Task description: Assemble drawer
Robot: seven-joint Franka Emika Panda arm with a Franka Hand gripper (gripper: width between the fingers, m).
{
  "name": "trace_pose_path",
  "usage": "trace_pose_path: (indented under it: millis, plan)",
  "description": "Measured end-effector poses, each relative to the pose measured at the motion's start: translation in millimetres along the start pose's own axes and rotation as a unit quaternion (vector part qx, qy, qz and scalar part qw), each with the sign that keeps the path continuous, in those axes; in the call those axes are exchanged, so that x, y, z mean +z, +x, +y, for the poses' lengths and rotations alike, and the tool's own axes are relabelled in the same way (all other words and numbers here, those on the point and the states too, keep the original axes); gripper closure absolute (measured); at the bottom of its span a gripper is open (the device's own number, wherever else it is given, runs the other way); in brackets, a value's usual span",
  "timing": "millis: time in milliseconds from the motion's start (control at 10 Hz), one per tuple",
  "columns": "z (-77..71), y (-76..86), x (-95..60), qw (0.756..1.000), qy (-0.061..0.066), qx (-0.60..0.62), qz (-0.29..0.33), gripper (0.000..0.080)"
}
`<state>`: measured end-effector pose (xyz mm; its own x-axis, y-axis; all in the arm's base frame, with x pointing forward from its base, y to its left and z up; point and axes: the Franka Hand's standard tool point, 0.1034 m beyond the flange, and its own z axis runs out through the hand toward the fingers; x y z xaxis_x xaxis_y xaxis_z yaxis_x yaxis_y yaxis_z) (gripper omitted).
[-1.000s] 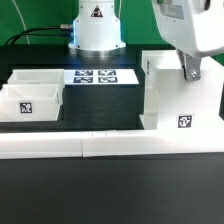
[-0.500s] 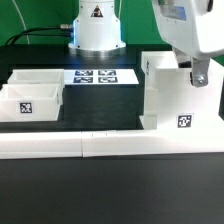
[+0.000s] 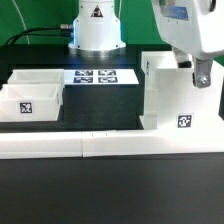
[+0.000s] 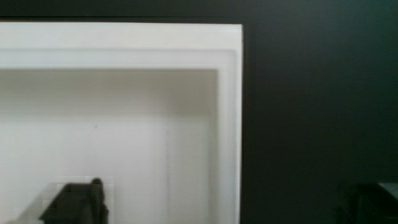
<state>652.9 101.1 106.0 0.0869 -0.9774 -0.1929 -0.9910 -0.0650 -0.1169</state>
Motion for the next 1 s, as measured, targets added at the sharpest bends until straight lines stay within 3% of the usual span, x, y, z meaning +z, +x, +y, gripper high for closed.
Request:
trace_pose_path:
  millis: [400,700,800,1000]
  plan:
    - [8.8,-4.7,-34.1,0.991,-0.006,-0.13,-0.011,0.0151]
    - [9.7,-4.6,-30.2,0.991,-0.008,-0.136,-0.01,0.0151]
    - [13.2,-2.2,-30.2,0.977,-0.017,-0.212,-0.012,0.0151]
    - [25.4,11.7,-37.6,0.93,-0.055,-0.362,-0.027,0.0151]
